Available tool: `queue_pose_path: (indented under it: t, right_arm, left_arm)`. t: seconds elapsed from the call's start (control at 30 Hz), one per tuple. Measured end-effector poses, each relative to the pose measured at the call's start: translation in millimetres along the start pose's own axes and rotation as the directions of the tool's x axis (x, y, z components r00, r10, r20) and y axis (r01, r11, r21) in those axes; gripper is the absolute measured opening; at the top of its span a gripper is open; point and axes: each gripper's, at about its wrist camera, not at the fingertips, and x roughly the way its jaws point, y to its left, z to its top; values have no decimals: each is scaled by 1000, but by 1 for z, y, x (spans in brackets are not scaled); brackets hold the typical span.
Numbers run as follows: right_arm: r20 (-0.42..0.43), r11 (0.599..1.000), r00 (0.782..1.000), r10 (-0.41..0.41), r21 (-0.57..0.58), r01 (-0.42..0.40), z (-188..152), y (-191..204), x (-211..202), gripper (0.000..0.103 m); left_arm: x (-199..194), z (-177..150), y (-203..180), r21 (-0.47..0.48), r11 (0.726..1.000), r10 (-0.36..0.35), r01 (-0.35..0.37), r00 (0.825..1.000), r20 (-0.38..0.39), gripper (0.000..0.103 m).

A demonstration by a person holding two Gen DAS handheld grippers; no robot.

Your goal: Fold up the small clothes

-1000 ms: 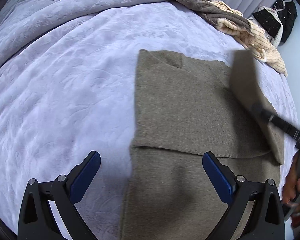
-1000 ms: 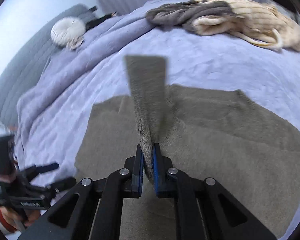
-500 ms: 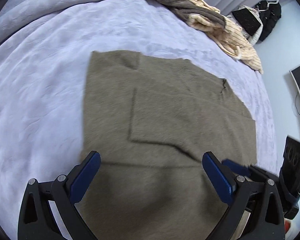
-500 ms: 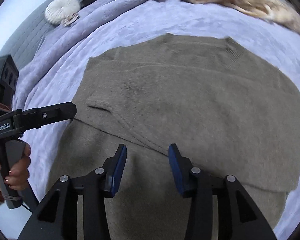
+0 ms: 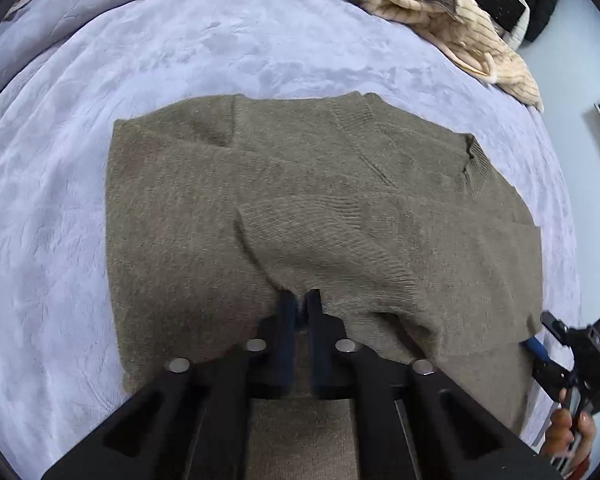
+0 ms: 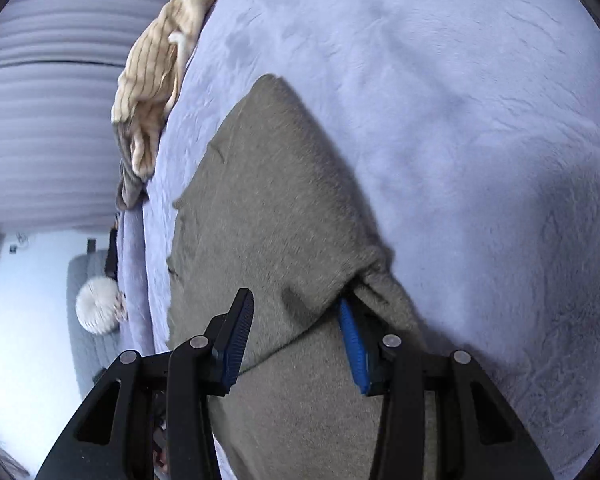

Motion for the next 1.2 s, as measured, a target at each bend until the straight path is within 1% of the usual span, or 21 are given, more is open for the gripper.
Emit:
queue_pose_path:
  t: [0.03, 0.07, 0.1, 0.17, 0.23, 0.27, 0.37, 0.4, 0.5, 0.53, 0.6, 0.63, 0.7, 0.77, 0.83, 0.9, 0.97, 1.03, 1.07, 1.1, 1.2]
  right_arm:
    - [7, 999, 1000, 16, 29, -17, 3, -3, 0, 45]
    - [16, 998, 999, 28, 47, -29, 6, -5, -2, 18]
    - [20, 999, 1000, 22, 37, -23, 10, -4, -5, 6]
    - [22, 998, 1000, 3, -60, -1, 15, 8, -12, 6]
    - [14, 990, 1000, -25, -136, 27, 22, 12, -24, 6]
    - [12, 984, 999, -52, -170, 54, 23, 14, -24, 6]
    - [-3, 978, 994, -110, -181, 108, 27, -1, -21, 6]
    - [-21, 981, 994, -108, -165, 104, 29, -8, -17, 6]
    - [-29, 980, 993, -113, -169, 106, 29, -17, -14, 7]
    - [-25, 974, 992, -127, -192, 120, 29, -14, -13, 7]
    - [-20, 966, 989, -144, -222, 136, 24, -13, -18, 7]
    - [-23, 962, 988, -154, -231, 144, 23, -12, -18, 7]
    - [-29, 963, 987, -158, -226, 147, 21, -10, -21, 8]
    - [-35, 962, 986, -166, -226, 154, 19, -8, -26, 10]
    - [-35, 951, 981, -191, -253, 176, 13, -3, -32, 13]
    - [-34, 942, 977, -212, -274, 195, 7, -1, -38, 17]
    - [-28, 938, 976, -217, -282, 201, 4, 0, -44, 20]
    - [-4, 937, 975, -220, -278, 211, 6, 0, -50, 34]
    - [6, 939, 975, -221, -270, 215, 8, -1, -52, 50]
    - [18, 944, 977, -214, -252, 212, 12, -3, -53, 55]
    - [6, 974, 989, -151, -173, 149, 25, -15, -49, 55]
  left_arm:
    - [-5, -1, -2, 2, 1000, -3, 3, 1000, 19, 6]
    - [-9, -1, -2, 6, 1000, -5, 5, 999, 34, 6]
    - [-17, -3, -3, 10, 1000, -5, 5, 998, 56, 6]
    - [-28, -7, 0, 3, 1000, -14, 13, 997, 80, 6]
    - [-31, -14, 5, -13, 1000, -26, 28, 996, 81, 6]
    - [-30, -17, 7, -13, 1000, -20, 21, 997, 75, 6]
    - [-17, -28, 14, -28, 1000, 14, -13, 999, 36, 6]
    - [-14, -31, 17, -36, 999, 17, -16, 999, 28, 6]
    - [-15, -34, 22, -39, 999, 26, -25, 999, 42, 6]
    - [-16, -33, 22, -32, 998, 52, -51, 997, 51, 6]
    - [-19, -33, 27, -29, 997, 78, -76, 995, 55, 6]
    - [-20, -33, 32, -36, 997, 75, -73, 996, 50, 6]
    - [-23, -34, 35, -36, 996, 88, -86, 995, 47, 6]
    - [-30, -39, 35, -15, 992, 125, -124, 990, 59, 6]
    - [-35, -44, 34, 1, 986, 167, -167, 984, 70, 6]
    - [-34, -47, 33, 5, 982, 188, -189, 980, 57, 6]
    - [-32, -50, 33, 7, 982, 186, -186, 982, 35, 6]
    - [-28, -53, 33, 7, 981, 196, -196, 981, 7, 7]
    - [-28, -55, 34, 6, 980, 197, -197, 980, 2, 7]
    - [-27, -57, 34, 3, 982, 190, -190, 982, 0, 7]
    - [-28, -63, 35, -2, 983, 186, -186, 983, -3, 7]
